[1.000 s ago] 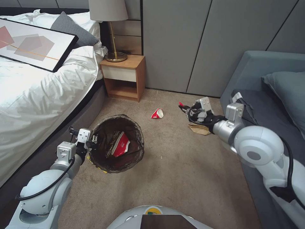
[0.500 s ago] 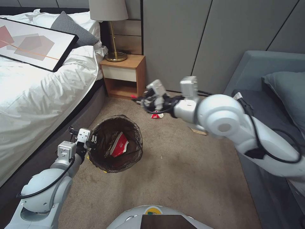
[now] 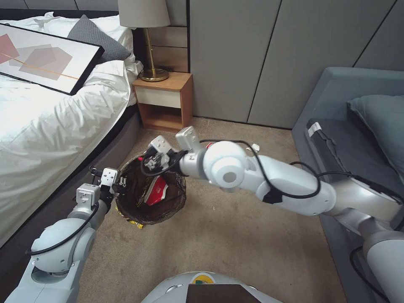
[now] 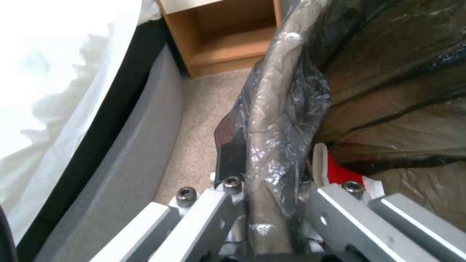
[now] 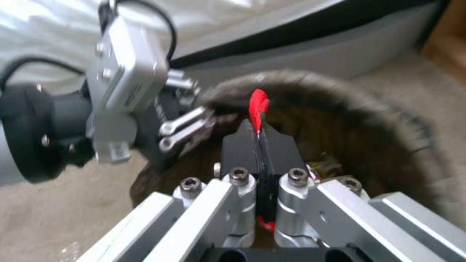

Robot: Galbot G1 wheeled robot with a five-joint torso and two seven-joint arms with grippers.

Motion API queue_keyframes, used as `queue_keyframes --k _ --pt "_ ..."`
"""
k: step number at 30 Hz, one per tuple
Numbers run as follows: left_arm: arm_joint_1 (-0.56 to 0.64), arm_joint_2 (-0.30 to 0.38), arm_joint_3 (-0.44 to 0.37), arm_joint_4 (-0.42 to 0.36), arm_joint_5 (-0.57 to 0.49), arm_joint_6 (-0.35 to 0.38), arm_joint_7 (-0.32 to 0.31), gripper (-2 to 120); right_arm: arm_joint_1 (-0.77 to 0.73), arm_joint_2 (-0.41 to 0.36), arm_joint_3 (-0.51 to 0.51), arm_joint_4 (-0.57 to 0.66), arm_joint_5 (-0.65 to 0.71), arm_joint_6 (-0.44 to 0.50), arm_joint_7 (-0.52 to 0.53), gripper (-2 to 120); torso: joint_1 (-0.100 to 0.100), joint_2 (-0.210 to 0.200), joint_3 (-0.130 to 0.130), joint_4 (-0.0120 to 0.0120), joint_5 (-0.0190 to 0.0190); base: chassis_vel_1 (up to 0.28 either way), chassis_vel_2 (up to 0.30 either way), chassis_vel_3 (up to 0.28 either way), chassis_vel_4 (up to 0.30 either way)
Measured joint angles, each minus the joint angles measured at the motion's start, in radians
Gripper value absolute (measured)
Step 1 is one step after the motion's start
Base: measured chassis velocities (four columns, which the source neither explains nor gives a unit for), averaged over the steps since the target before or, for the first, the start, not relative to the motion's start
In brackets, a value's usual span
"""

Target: Pick up the trash bin, then pick up the garbage from the floor and place it into the trash bin.

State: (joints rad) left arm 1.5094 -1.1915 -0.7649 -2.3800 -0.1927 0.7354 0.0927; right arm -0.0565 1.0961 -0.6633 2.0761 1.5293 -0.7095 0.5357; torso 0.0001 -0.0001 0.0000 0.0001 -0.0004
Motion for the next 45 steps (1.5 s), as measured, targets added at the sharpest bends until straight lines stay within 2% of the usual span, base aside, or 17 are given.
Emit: queue_keyframes --k 10,22,23,24,27,28,31,32,36,37,39,40,45 --pt "-0.008 0.003 -0.004 0.009 -0.005 0.000 0.002 0 -0.074 0.030 -0.031 -0.025 -0.041 0.000 0.011 0 0.000 0.000 0.000 -0.0002 0.0003 0.000 0.000 0.000 0.000" --pt "-0.006 0.000 -0.016 0.010 -0.013 0.000 0.002 0 -0.098 0.080 -0.048 -0.123 -0.107 -0.009 -0.011 -1 0.000 0.000 0.000 -0.0001 0.0003 0.000 0.000 0.000 0.000" --pt "-0.005 -0.001 -0.016 0.010 -0.013 0.000 0.002 0 -0.101 0.082 -0.048 -0.131 -0.117 -0.010 -0.019 5 0.000 0.000 0.000 -0.0001 0.0003 0.000 0.000 0.000 0.000" --pt "-0.005 -0.001 -0.016 0.010 -0.013 0.000 0.002 0 -0.101 0.082 -0.048 -0.131 -0.117 -0.010 -0.019 5 0.000 0.000 0.000 -0.0001 0.0003 0.000 0.000 0.000 0.000" --pt "-0.006 -0.002 -0.015 0.013 -0.014 0.000 0.003 0 -0.106 0.086 -0.045 -0.143 -0.134 -0.011 -0.024 21 0.000 0.000 0.000 -0.0001 0.0003 0.000 0.000 0.000 0.000" --pt "-0.006 -0.002 -0.015 0.013 -0.014 0.000 0.003 0 -0.106 0.086 -0.045 -0.143 -0.134 -0.011 -0.024 21 0.000 0.000 0.000 -0.0001 0.0003 0.000 0.000 0.000 0.000" --pt "-0.010 -0.002 -0.015 0.015 -0.015 0.000 0.003 0 -0.106 0.082 -0.042 -0.152 -0.145 -0.010 -0.027 34 0.000 0.000 0.000 -0.0002 0.0003 0.000 0.000 0.000 0.000" --pt "-0.010 -0.002 -0.015 0.015 -0.015 0.000 0.003 0 -0.106 0.082 -0.042 -0.152 -0.145 -0.010 -0.027 34 0.000 0.000 0.000 -0.0002 0.0003 0.000 0.000 0.000 0.000" --pt "-0.009 -0.001 -0.015 0.020 -0.014 0.000 0.003 0 -0.105 0.082 -0.034 -0.160 -0.151 -0.021 -0.029 53 0.000 0.000 0.000 -0.0001 0.0003 0.000 0.000 0.000 0.000" --pt "-0.009 -0.001 -0.015 0.020 -0.014 0.000 0.003 0 -0.105 0.082 -0.034 -0.160 -0.151 -0.021 -0.029 53 0.000 0.000 0.000 -0.0001 0.0003 0.000 0.000 0.000 0.000" --pt "-0.007 -0.001 -0.015 0.020 -0.014 0.000 0.003 0 -0.109 0.087 -0.030 -0.167 -0.157 -0.021 -0.030 64 0.000 0.000 0.000 -0.0001 0.0003 0.000 0.000 0.000 0.000" --pt "-0.007 -0.001 -0.015 0.020 -0.014 0.000 0.003 0 -0.109 0.087 -0.030 -0.167 -0.157 -0.021 -0.030 64 0.000 0.000 0.000 -0.0001 0.0003 0.000 0.000 0.000 0.000" --pt "-0.012 0.005 -0.015 0.021 -0.015 0.000 0.004 0 -0.113 0.088 -0.029 -0.170 -0.167 -0.019 -0.031 84 0.000 0.000 0.000 -0.0001 0.0004 0.000 0.000 0.000 0.000"
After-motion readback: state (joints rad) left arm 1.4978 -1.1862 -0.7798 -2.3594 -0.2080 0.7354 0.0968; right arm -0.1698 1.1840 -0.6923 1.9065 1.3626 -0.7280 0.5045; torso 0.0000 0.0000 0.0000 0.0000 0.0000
